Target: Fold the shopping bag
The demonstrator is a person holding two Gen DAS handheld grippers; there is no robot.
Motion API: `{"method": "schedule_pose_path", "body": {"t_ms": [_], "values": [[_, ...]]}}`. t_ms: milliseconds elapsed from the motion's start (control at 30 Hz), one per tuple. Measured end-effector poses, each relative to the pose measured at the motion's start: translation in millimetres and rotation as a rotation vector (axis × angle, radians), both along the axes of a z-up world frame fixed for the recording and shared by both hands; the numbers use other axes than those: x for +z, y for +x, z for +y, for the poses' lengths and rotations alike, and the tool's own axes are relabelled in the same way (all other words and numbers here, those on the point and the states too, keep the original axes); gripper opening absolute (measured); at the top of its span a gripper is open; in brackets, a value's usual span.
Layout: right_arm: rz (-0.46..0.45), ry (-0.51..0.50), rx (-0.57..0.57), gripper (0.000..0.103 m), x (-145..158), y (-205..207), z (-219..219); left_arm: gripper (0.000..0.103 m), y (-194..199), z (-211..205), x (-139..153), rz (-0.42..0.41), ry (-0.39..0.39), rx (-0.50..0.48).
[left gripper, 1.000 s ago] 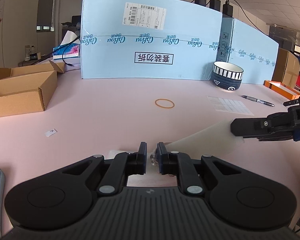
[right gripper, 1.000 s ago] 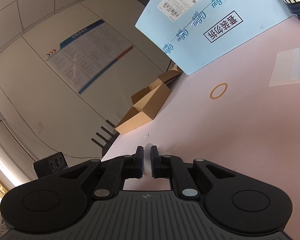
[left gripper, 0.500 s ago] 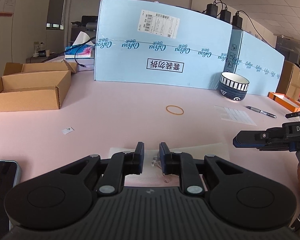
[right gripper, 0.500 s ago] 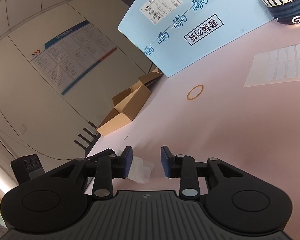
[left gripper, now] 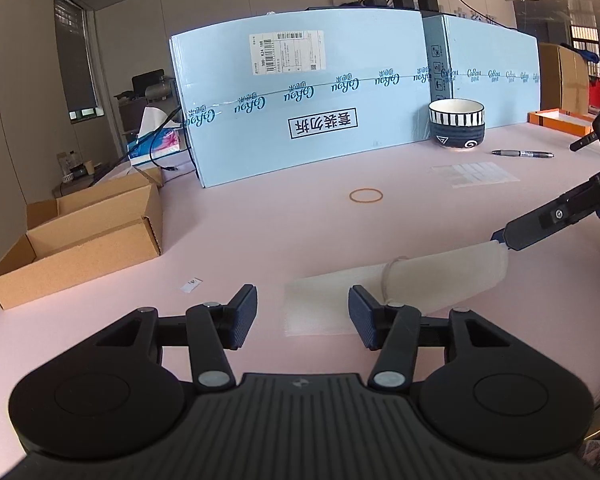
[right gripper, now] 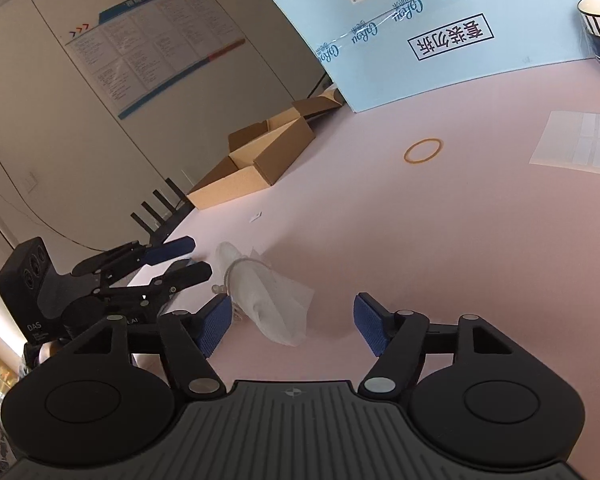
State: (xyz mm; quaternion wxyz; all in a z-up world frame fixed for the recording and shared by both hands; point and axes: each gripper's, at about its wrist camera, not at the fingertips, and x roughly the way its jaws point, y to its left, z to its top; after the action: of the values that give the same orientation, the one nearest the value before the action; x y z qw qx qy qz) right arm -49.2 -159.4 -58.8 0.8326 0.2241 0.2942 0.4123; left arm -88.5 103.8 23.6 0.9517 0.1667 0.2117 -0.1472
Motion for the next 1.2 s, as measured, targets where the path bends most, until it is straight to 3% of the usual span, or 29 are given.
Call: {"method": "schedule_pose_path", "body": {"t_ms": [100,400,833,933,1000,1100,1200], "values": [[0.003,0.008,0.041,0.064,3.4,-7.2,2.4,0.053,6.6,2.9,3.9,-0.016,0.026,0.008],[0.115,0.073,0.119,0.065,-4.0,-22.0,12.8,0.053,42.4,0.3,-17.2,0.045,-0.043,0.057],[0.079,0.049,-0.011,0.066,5.3,44.5,15.4,0.054,28.7,21.6,-10.6,0.036,-0.031,0.137],[0.029,0.019,-0.072,0.073,7.7,35.2,0.0,0.064,19.3,27.2,-2.6,0.004,-0.015,0.135],[-0.058,-0.058,-0.142,0.081,11.9,18.7,-11.9,0.07,11.4,28.6,2.2,-0.02,0.008,0.12],[-0.193,-0.19,-0.235,0.083,17.6,-8.4,-23.3,0.071,0.3,27.1,6.5,-0.032,0.03,0.088],[-0.347,-0.332,-0.238,0.083,30.7,-30.3,-24.2,0.071,-9.9,15.2,7.9,-0.011,0.064,-0.001]]}}
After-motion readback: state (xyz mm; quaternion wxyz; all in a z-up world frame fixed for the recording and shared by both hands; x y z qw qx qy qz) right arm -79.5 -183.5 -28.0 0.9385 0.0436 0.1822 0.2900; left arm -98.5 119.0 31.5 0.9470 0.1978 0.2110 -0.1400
